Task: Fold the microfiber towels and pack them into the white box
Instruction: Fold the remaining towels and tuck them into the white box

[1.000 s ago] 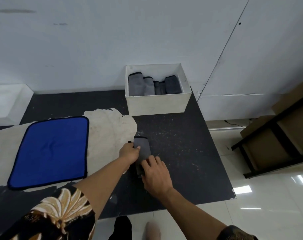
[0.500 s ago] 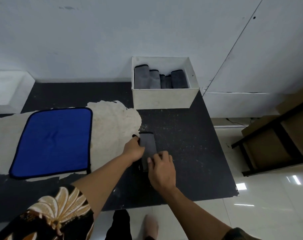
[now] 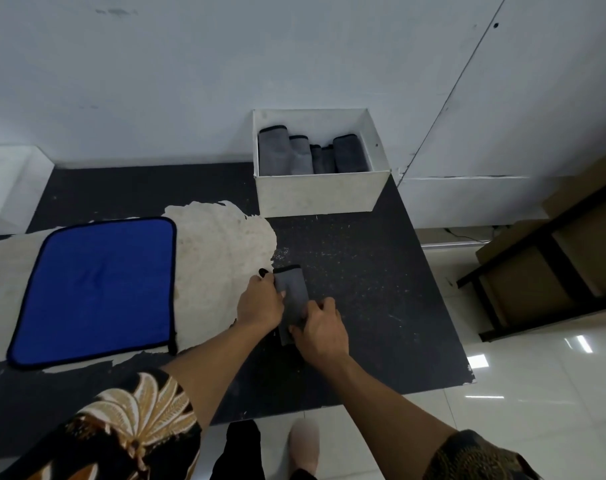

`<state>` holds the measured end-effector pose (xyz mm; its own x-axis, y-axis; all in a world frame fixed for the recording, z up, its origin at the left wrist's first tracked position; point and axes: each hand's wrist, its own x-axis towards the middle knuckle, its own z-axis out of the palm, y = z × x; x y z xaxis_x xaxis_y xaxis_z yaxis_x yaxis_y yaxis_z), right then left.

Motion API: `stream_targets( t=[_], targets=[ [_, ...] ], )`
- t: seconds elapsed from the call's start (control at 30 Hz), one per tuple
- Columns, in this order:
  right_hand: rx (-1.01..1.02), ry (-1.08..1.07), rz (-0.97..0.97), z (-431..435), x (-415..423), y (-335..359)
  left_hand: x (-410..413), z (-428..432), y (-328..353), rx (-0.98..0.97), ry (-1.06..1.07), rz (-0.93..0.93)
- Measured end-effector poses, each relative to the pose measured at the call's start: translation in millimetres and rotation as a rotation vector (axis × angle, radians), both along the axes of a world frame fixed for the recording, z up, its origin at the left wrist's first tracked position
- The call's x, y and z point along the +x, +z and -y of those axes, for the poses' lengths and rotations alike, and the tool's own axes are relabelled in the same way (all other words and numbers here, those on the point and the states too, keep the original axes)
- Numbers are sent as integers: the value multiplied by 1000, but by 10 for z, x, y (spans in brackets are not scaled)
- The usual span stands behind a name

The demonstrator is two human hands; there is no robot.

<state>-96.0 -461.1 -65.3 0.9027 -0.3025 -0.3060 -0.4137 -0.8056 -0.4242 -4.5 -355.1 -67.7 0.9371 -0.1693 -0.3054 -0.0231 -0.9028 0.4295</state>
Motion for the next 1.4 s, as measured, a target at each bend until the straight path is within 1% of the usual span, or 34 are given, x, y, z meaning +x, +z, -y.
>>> stream_targets(
  t=[0.1,0.13,0.23,0.3,0.37,0.43,0.47,0.53,0.6,0.67,0.77,0.83,0.9,1.0,1.07,1.17,1.27,1.4],
  targets=[
    [36,-4,-54,7,80,16,46,26,-27,7,114,-87],
    [83,-39,-58,8,106,26,85,38,-30,10,142,-120],
    [323,-229,-104,45,198,57,165,56,-29,-45,240,-197],
    [440,-274,-159,76,271,86,159,49,-18,-108,316,-210],
    [594,-327,-129,112,349,95,163,56,3,-120,326,-220],
    [819,-430,-72,133,408,153,163,93,55,-144,308,-245],
    [925,-466,-49,142,439,184,161,122,106,-187,296,-253],
    [1057,-481,11,173,517,263,159,185,257,-329,257,-242],
    [1147,-496,94,226,622,388,185,220,480,-423,159,-147],
    [1236,-538,165,303,764,547,283,238,737,-408,57,35],
    [1391,-581,246,433,1058,829,532,269,1109,-377,-37,266],
    [1383,-558,315,503,1292,1023,723,289,1314,-347,-80,365],
    [1292,-528,383,559,1535,1203,906,312,1473,-364,-100,392],
    [1124,-479,473,695,1868,1410,1077,364,1637,-436,-136,287],
    [1029,-449,498,831,2066,1487,1184,412,1689,-448,-162,240],
    [953,-415,474,1049,2351,1486,1394,496,1728,-425,-151,207],
    [936,-427,443,1323,2701,1414,1623,608,1712,-368,-91,143],
    [845,-377,283,1699,3195,1209,1830,760,1610,-370,5,120]
  ],
)
